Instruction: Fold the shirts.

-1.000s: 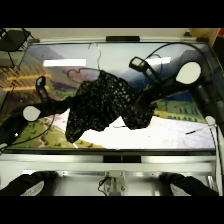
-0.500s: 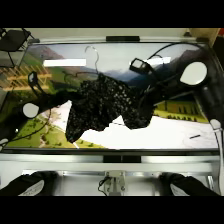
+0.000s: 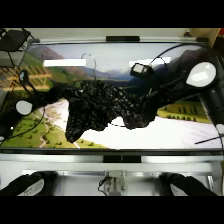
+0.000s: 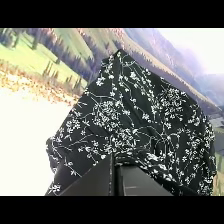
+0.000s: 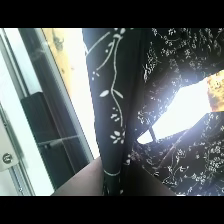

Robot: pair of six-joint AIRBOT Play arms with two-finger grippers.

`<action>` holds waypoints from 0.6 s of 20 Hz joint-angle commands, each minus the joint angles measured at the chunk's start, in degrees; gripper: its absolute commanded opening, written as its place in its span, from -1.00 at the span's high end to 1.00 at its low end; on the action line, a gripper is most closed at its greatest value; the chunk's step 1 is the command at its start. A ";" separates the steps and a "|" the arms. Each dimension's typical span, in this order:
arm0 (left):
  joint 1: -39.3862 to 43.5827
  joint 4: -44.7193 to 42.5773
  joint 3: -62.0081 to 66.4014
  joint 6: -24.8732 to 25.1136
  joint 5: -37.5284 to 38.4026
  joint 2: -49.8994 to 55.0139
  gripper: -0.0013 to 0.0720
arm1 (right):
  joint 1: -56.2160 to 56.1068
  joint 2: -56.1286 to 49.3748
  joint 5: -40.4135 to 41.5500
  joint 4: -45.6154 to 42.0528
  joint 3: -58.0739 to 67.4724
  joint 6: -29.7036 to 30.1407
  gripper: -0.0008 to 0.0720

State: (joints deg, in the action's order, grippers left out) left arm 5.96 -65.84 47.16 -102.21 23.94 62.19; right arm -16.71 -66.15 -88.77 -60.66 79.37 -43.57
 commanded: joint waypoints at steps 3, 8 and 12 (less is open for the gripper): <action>0.70 0.20 3.58 2.99 0.57 -2.05 0.84 | 0.04 -1.36 -0.52 -2.01 0.00 -0.57 0.84; 7.89 0.09 12.63 4.20 0.46 -6.49 0.84 | -4.04 -3.08 6.23 -5.90 0.02 -2.78 0.84; 16.63 0.07 21.84 5.31 -1.11 -6.51 0.84 | -8.17 -3.02 14.36 -5.60 0.33 -8.13 0.84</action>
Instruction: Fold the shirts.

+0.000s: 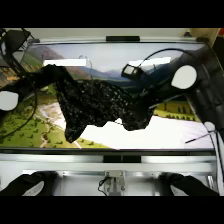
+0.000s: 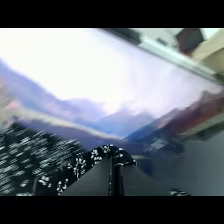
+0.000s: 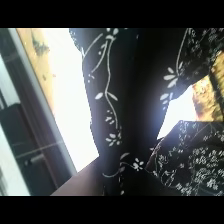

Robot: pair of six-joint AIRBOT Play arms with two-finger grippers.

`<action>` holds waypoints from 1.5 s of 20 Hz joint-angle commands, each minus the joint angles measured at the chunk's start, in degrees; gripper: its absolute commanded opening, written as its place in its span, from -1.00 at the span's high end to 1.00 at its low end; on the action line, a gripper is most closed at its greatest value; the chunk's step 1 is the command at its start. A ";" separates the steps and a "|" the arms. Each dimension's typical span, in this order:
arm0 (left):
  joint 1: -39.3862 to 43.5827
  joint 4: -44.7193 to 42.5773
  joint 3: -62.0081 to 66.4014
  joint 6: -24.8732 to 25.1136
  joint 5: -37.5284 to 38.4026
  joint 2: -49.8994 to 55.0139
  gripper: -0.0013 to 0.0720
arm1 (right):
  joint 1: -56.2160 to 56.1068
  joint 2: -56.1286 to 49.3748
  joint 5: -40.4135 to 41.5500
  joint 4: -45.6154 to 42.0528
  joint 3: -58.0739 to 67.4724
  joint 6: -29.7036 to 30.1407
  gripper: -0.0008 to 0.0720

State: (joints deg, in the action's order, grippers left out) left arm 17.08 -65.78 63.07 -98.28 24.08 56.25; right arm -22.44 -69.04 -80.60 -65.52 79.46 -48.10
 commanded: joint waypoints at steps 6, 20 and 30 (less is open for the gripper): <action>10.43 -3.08 22.45 6.27 1.73 -1.44 0.85 | 1.49 -0.13 7.54 -0.07 11.45 -8.50 0.84; 13.60 -3.26 29.20 21.79 16.09 -1.53 -0.76 | 3.69 3.02 3.41 2.73 28.68 -10.36 0.84; 21.24 -6.03 29.59 38.88 -12.24 7.91 -0.85 | -4.07 -1.64 -2.21 -3.23 28.61 -13.55 0.84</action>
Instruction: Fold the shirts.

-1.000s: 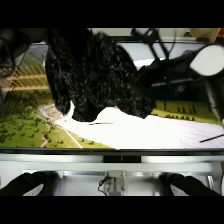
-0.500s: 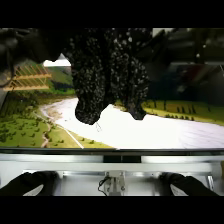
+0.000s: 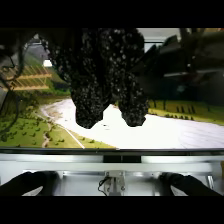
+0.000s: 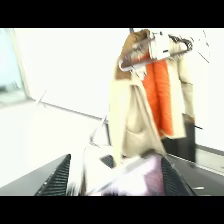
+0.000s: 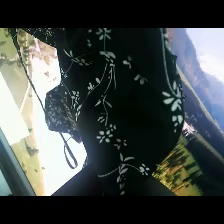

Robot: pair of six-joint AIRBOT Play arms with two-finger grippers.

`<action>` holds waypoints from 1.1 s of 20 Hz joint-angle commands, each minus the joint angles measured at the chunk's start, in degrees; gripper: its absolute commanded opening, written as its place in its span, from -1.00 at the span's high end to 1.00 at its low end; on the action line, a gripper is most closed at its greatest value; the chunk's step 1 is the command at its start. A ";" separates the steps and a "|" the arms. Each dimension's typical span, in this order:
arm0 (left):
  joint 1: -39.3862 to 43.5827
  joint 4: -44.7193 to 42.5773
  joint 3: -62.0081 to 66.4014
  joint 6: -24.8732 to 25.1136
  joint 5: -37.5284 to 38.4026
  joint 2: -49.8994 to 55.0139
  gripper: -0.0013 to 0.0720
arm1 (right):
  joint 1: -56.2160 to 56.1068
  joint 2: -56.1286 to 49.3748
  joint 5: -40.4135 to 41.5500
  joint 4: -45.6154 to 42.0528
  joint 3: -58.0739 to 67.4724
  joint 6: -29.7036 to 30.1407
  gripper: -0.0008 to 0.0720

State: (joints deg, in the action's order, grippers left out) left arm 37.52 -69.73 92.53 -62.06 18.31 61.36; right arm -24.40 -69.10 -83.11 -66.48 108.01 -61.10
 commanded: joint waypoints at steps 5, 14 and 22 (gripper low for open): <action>-2.78 -2.89 0.04 1.38 -5.57 4.79 -0.65 | -2.21 -1.75 1.42 -2.64 0.07 -0.52 0.84; -4.90 -2.71 -0.15 -3.39 -3.85 8.33 0.84 | -2.21 -1.73 5.18 -0.90 0.09 0.81 0.68; -7.78 -2.71 0.68 -9.77 -7.72 7.48 0.84 | -2.23 -1.81 13.62 6.12 0.07 2.43 -0.47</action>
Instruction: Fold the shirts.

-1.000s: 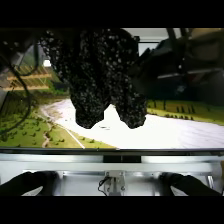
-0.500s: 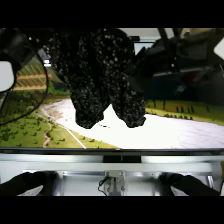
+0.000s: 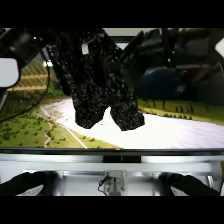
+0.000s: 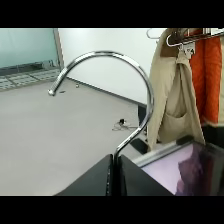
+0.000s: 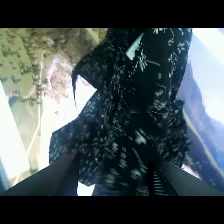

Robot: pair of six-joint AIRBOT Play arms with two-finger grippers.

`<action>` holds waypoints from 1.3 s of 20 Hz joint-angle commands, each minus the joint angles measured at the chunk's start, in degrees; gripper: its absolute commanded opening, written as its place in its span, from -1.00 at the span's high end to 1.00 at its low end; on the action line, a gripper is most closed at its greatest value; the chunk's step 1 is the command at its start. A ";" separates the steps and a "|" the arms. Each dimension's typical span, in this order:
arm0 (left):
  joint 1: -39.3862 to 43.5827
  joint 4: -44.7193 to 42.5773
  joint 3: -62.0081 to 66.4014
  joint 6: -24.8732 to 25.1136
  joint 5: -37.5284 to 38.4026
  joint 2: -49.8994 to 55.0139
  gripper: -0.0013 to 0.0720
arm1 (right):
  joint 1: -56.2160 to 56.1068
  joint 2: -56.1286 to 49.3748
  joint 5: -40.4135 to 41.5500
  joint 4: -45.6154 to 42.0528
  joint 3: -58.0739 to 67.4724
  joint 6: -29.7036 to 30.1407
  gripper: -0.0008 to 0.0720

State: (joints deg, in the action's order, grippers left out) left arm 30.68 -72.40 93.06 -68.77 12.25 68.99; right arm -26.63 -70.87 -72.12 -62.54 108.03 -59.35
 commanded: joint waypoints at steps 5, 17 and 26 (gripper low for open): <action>-1.42 -0.02 0.15 -6.12 -3.65 -0.98 0.85 | 0.02 -0.20 4.81 -2.86 0.04 0.70 -0.47; -1.99 -0.07 0.15 -11.89 2.54 -1.44 -0.30 | 0.04 -2.82 14.78 6.84 0.04 9.20 0.84; -6.34 -0.13 0.13 -7.72 4.72 -7.30 -0.72 | 0.04 -2.82 20.24 0.17 0.04 3.52 0.85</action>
State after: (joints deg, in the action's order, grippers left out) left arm 25.61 -72.58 93.12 -77.60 16.88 63.77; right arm -26.63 -73.58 -52.10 -58.96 108.14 -53.74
